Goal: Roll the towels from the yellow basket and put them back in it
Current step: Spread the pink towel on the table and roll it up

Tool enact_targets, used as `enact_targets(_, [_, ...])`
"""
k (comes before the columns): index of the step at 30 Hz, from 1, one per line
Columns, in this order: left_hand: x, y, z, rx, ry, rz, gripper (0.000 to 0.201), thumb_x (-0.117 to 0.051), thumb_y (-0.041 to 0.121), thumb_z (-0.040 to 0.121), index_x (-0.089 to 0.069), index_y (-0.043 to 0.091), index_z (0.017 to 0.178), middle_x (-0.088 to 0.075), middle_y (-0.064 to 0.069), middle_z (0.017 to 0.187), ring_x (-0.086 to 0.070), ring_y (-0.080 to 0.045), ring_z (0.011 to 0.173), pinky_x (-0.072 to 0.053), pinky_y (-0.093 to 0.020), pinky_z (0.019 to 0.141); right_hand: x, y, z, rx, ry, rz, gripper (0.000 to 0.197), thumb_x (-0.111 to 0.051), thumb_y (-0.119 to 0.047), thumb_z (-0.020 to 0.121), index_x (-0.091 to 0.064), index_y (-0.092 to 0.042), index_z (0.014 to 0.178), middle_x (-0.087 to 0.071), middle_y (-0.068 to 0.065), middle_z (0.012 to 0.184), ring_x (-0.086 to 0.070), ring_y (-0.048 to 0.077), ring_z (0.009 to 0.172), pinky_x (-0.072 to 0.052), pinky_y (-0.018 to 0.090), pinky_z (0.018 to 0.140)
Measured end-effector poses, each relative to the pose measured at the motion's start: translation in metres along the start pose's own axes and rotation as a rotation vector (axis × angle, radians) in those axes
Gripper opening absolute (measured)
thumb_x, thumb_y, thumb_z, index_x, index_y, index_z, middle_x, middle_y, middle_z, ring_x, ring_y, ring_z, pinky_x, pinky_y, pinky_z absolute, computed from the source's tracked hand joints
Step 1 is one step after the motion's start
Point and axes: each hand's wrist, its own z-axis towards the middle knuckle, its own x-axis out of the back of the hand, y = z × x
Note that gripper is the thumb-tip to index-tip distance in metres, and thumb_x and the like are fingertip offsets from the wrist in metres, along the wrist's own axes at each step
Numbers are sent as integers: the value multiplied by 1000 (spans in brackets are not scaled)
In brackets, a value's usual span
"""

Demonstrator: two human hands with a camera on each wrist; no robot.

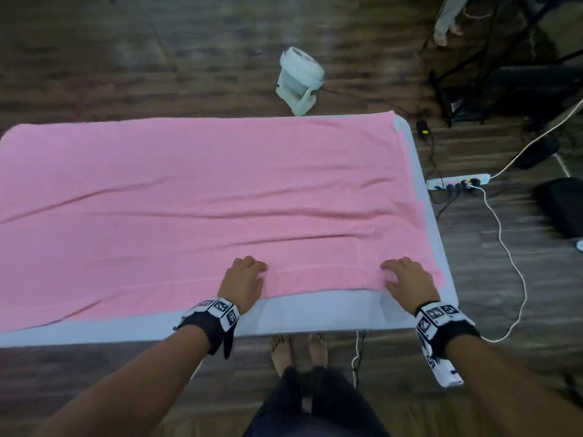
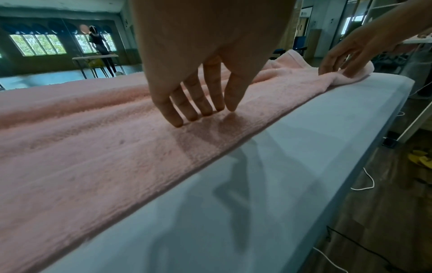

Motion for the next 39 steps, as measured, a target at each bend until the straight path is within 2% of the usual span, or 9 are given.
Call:
enact_targets(4, [-5, 17, 6, -22, -63, 56, 33, -55, 16, 90, -56, 16, 123, -56, -6, 117, -46, -29, 109, -36, -36, 83, 4, -1, 8, -9, -20, -56, 33, -64, -21, 84, -55, -27, 115, -55, 0, 116, -51, 24, 108, -38, 38, 93])
enact_targets(9, [-5, 29, 13, 46, -134, 157, 20, -52, 10, 86, -53, 14, 105, -55, -4, 108, -48, -29, 103, -24, -33, 72, 13, -2, 16, 30, -102, -132, 20, -60, -20, 85, -57, -23, 105, -55, 1, 107, -54, 23, 100, -36, 35, 89])
enact_targets(13, [-2, 33, 5, 28, -48, 11, 14, -53, 3, 82, -54, 9, 95, -58, -8, 93, -52, -32, 90, -31, -34, 69, 17, 5, -3, 25, -105, 47, 14, -60, -15, 82, -52, -25, 87, -56, -1, 90, -57, 28, 85, -45, 34, 73])
enact_targets(21, [-13, 35, -70, 10, 74, -152, 14, -58, 7, 86, -67, 10, 97, -65, -5, 89, -57, -24, 86, -38, -29, 72, -13, 34, -82, 53, -53, 310, 28, -69, -3, 76, -58, -29, 76, -55, -5, 76, -53, 11, 69, -50, 35, 67])
enact_targets(24, [-26, 35, -88, 5, 7, -154, 14, -58, 6, 85, -67, 10, 96, -65, -6, 90, -58, -26, 88, -40, -31, 74, -36, 39, -106, -11, -102, 289, 32, -71, -4, 77, -59, -34, 79, -58, -6, 83, -58, 15, 78, -48, 33, 72])
enact_targets(26, [-30, 37, -92, -1, -19, -163, 15, -58, 4, 85, -67, 9, 95, -65, -8, 90, -57, -28, 89, -38, -31, 75, -48, 34, -120, -16, -164, 186, 26, -72, -13, 80, -66, -30, 98, -61, -4, 102, -59, 19, 99, -48, 36, 87])
enact_targets(28, [-30, 38, -94, -13, -12, -184, 16, -57, 3, 84, -66, 8, 96, -64, -9, 90, -56, -28, 89, -39, -31, 75, -55, 16, -126, 40, -159, 154, 33, -72, -21, 83, -64, -25, 114, -58, -3, 116, -55, 18, 109, -45, 35, 95])
enact_targets(34, [-23, 36, -94, -65, -31, -186, 17, -56, 6, 87, -65, 10, 100, -64, -8, 94, -55, -24, 91, -41, -33, 80, -64, -119, -104, 388, -141, 345, 43, -69, -33, 84, -56, -26, 124, -52, -8, 121, -47, 10, 111, -40, 28, 96])
enact_targets(39, [-17, 25, -101, -96, -105, -174, 14, -57, 11, 86, -58, 12, 100, -62, -8, 92, -55, -27, 86, -41, -36, 72, -69, -177, -94, 359, -186, 340, 13, -62, -26, 90, -68, -26, 102, -68, -3, 96, -61, 19, 88, -49, 35, 77])
